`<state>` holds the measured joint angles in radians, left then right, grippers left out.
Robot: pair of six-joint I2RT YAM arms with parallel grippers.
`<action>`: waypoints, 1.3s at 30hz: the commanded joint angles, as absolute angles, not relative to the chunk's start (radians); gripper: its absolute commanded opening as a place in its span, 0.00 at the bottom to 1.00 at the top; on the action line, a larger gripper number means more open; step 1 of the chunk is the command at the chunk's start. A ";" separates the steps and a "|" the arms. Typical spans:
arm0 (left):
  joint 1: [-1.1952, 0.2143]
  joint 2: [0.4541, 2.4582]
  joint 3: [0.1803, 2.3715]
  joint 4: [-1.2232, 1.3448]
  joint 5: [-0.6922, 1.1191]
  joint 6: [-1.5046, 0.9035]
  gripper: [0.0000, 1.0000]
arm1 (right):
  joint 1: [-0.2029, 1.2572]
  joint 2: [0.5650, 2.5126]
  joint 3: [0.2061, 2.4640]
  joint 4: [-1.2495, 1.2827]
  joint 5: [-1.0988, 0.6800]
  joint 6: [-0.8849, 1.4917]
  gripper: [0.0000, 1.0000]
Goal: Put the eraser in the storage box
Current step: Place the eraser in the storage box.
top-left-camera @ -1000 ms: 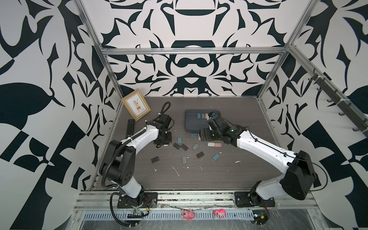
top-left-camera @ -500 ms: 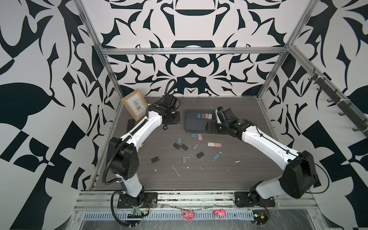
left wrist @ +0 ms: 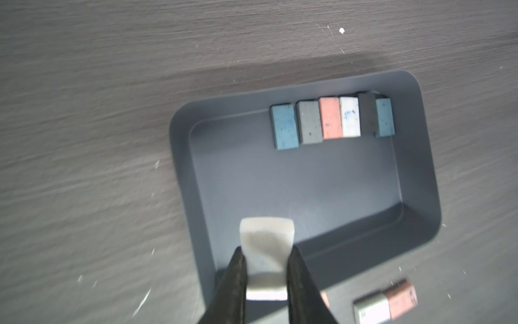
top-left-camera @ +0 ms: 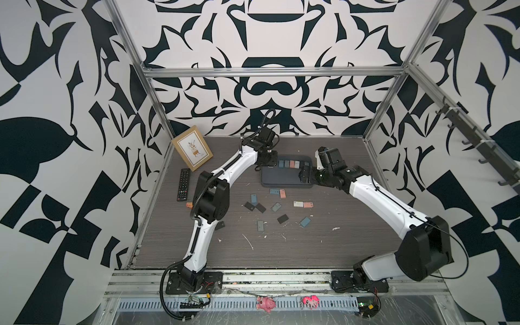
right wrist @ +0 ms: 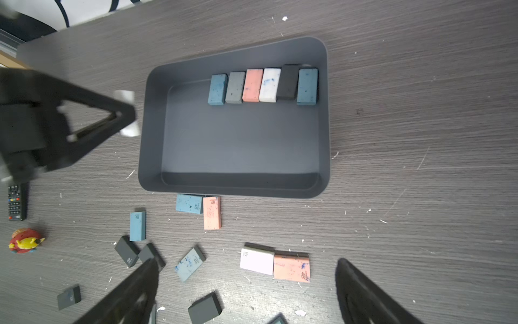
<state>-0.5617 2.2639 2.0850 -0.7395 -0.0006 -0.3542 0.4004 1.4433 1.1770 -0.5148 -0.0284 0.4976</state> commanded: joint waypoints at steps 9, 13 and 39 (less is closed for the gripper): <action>-0.560 2.487 2.338 -0.785 0.019 -0.318 0.25 | 0.390 1.471 1.212 -0.483 -0.057 0.515 0.99; -0.558 2.519 2.352 -0.766 0.017 -0.326 0.25 | 0.390 1.474 1.211 -0.479 -0.058 0.515 0.99; -0.549 2.649 2.427 -0.699 0.017 -0.382 0.28 | 0.380 1.471 1.168 -0.448 -0.063 0.523 0.99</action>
<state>-0.5545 2.6125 2.3951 -0.6994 0.0090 -0.3706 0.3855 1.4872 1.1744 -0.4725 -0.0597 0.5175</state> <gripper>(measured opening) 0.282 0.993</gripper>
